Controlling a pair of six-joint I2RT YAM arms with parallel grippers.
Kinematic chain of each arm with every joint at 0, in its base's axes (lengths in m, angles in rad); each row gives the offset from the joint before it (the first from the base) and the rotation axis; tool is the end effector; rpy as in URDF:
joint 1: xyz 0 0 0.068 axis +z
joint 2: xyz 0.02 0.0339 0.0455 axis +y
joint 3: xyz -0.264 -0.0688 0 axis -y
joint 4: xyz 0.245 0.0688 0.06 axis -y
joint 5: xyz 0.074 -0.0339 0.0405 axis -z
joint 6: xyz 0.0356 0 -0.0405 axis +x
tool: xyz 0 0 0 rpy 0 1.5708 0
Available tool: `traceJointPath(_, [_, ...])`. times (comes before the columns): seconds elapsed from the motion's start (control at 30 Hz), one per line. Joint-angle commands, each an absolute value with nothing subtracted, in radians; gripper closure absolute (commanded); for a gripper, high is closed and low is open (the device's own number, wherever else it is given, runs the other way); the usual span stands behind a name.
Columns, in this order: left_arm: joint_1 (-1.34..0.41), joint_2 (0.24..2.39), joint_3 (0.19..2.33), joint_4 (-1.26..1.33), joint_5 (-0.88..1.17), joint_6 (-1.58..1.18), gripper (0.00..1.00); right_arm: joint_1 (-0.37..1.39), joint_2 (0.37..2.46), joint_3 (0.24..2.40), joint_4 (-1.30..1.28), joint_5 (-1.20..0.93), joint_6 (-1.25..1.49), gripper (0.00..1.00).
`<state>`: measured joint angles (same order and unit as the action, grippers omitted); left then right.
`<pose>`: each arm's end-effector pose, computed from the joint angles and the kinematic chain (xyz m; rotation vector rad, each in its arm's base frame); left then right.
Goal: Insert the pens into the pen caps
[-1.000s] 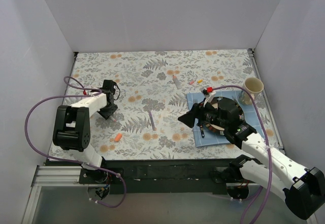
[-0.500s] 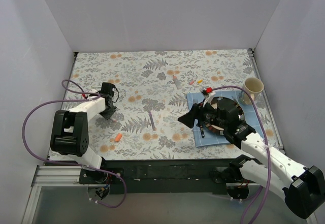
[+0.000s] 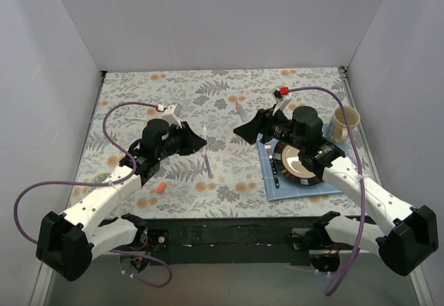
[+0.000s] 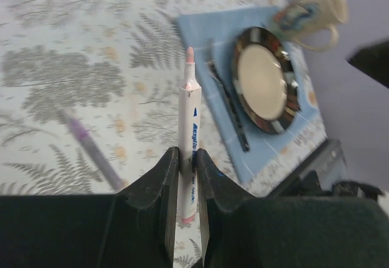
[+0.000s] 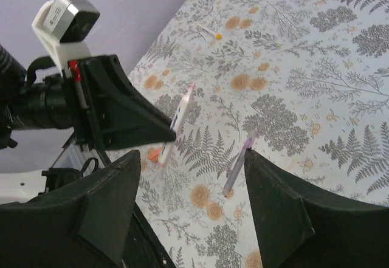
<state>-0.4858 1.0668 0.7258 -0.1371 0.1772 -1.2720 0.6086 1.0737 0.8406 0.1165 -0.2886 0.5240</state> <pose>0.2096 -0.1177 0.2691 -0.7633 2.1639 -1.2028 0.2024 0.1534 0.3348 -0.3069 1.7786 1.0739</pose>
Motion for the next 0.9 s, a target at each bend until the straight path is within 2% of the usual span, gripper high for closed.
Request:
traceJointPath(0.0, [-0.548,1.019,0.672,0.113,0.501,-1.224,1.00,0.604,1.115,0.888,0.230,-0.316,0.586,0.24])
traceJointPath(0.3, [-0.583,1.031,0.627,0.285,0.629,-1.267,1.00,0.609,1.169,0.824,0.425,-0.397,0.707,0.28])
traceJointPath(0.7, [-0.598,1.055,0.621,0.353,0.592,-1.307,1.00,0.661,1.207,0.773,0.508,-0.451,0.739,0.38])
traceJointPath(0.8, [-0.598,1.063,0.624,0.353,0.584,-1.307,1.00,0.672,1.209,0.761,0.534,-0.468,0.744,0.56])
traceJointPath(0.83, [-0.597,1.065,0.629,0.353,0.584,-1.308,1.00,0.672,1.206,0.756,0.541,-0.472,0.747,0.80])
traceJointPath(0.87, [-0.598,1.071,0.630,0.354,0.587,-1.312,1.00,0.672,1.204,0.755,0.549,-0.471,0.750,0.96])
